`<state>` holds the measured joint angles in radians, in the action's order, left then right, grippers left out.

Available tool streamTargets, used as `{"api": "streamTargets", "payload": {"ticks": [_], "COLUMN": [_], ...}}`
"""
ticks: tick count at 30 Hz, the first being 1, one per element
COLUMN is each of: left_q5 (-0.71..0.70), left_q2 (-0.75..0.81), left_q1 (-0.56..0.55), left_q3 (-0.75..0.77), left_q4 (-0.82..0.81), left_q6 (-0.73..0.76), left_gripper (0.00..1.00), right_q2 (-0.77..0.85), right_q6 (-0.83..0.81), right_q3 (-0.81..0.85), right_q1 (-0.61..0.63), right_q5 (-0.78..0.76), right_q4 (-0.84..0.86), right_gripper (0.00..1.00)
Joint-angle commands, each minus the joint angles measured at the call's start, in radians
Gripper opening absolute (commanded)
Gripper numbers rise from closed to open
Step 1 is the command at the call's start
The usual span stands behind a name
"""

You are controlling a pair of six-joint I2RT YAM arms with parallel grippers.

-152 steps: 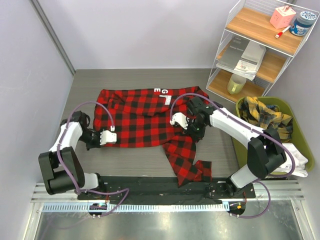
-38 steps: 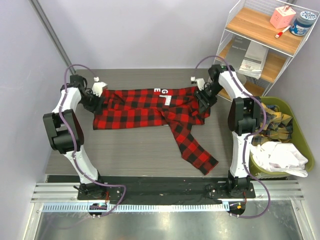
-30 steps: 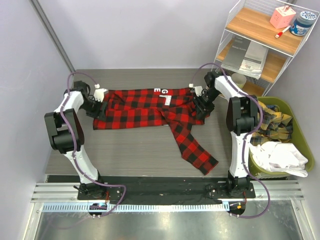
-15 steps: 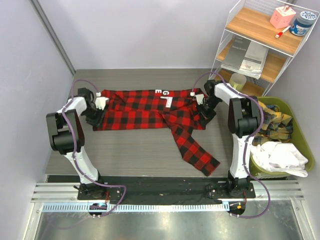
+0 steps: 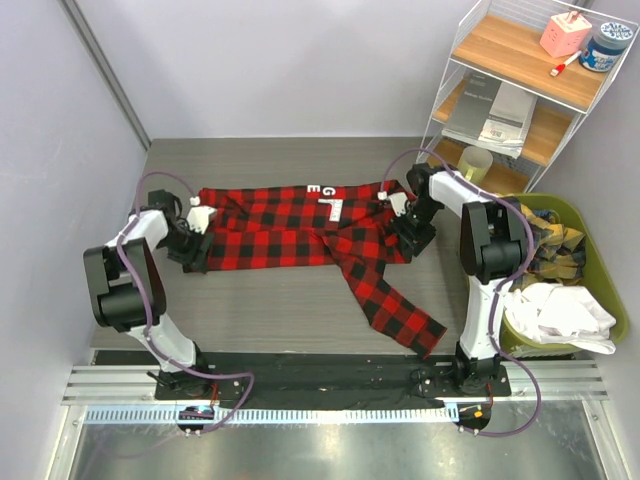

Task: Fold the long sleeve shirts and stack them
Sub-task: Fold the shirt

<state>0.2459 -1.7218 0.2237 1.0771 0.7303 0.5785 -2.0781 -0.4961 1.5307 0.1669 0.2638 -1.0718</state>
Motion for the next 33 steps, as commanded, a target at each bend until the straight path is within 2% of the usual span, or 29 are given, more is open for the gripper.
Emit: {"api": "streamTargets", "payload": {"ticks": [1,3,7,11,13,14,19,25,30,33], "left_q5": [0.271,0.332,0.342,0.375,0.395,0.407,0.389,0.329,0.257,0.227], "left_q2": [0.161,0.208,0.296,0.333,0.34,0.349,0.378,0.419,0.461,0.493], "left_q1": [0.005,-0.035,-0.107,-0.124,-0.126,-0.126,-0.132,-0.132,-0.129,-0.123], "left_q3": [0.029,0.046,0.047,0.038,0.024,0.02,-0.019,-0.083,-0.118,-0.132], "left_q4": [0.102,0.127,0.116,0.087,0.089,0.092,0.058,-0.023,-0.075,-0.109], "left_q6": [0.084,0.135,0.178,0.175,0.201,0.207,0.213,0.189,0.158,0.138], "left_gripper": [0.63,0.72,0.76,0.81,0.96,0.99,1.0,1.0,1.0,1.0], "right_q2": [0.151,0.212,0.298,0.443,0.501,0.541,0.602,0.662,0.601,0.556], "right_q6": [-0.114,-0.154,-0.254,-0.309,-0.315,-0.318,-0.311,-0.214,-0.159,-0.139], "right_q3": [-0.013,-0.049,-0.187,-0.374,-0.472,-0.501,-0.642,-0.814,-0.882,-0.912], "right_q1": [-0.021,-0.03,-0.03,-0.03,-0.029,-0.017,0.057,0.241,0.279,0.307], "right_q5": [0.026,0.066,0.048,-0.046,-0.061,-0.076,-0.162,-0.316,-0.406,-0.443], "right_q4": [-0.089,-0.125,-0.197,-0.142,-0.088,-0.067,-0.021,0.119,0.263,0.324], "right_gripper": [0.53,0.6,0.66,0.67,0.68,0.68,0.68,0.65,0.56,0.27]}}
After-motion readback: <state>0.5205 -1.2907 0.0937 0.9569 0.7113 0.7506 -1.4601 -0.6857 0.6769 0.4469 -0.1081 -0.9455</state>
